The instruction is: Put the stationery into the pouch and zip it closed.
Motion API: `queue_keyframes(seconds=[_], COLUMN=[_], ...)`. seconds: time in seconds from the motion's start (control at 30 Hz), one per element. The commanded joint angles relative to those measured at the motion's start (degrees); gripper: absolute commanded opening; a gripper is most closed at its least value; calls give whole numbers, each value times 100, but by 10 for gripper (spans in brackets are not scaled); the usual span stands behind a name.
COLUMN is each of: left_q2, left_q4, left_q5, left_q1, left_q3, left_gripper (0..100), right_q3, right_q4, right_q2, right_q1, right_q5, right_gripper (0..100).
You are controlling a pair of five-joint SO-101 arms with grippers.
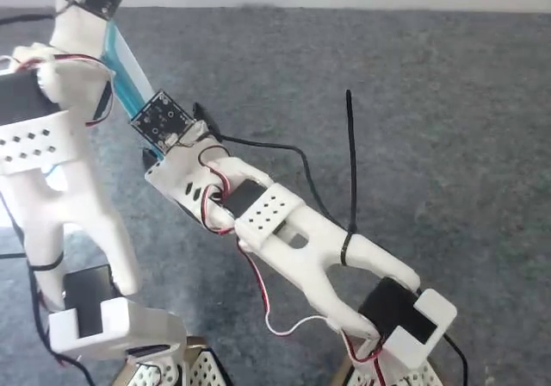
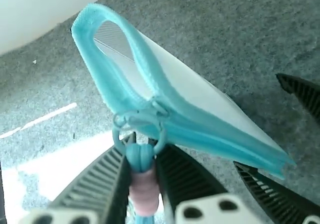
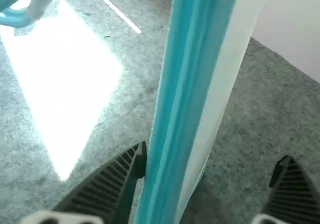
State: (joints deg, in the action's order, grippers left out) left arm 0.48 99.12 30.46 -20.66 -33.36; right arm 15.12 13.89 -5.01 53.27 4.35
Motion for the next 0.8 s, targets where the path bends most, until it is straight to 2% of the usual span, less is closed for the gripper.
queue_keyframes(seconds=[0.0,0.1,0.17,0.3,0.4,0.77], left_q2=[-35,-35,-44,-44,-79,-97], left_q4=[149,141,141,141,141,141], left_q5=[53,62,62,44,-79,-1495], left_q1=[-18,-9,0,9,0,0], left_q3=[-57,48,75,66,57,-295], left_gripper=[12,12,12,12,12,12], right_q3=[-431,-510,-554,-932,-1653,-5160], right_q4=[-110,-110,-101,664,1657,5279], right_q2=[101,110,57,-84,-119,-154], right_q1=[-92,-154,-207,-242,-391,-778], right_q5=[290,396,677,1556,1609,1732], right_gripper=[247,66,24,9,9,8])
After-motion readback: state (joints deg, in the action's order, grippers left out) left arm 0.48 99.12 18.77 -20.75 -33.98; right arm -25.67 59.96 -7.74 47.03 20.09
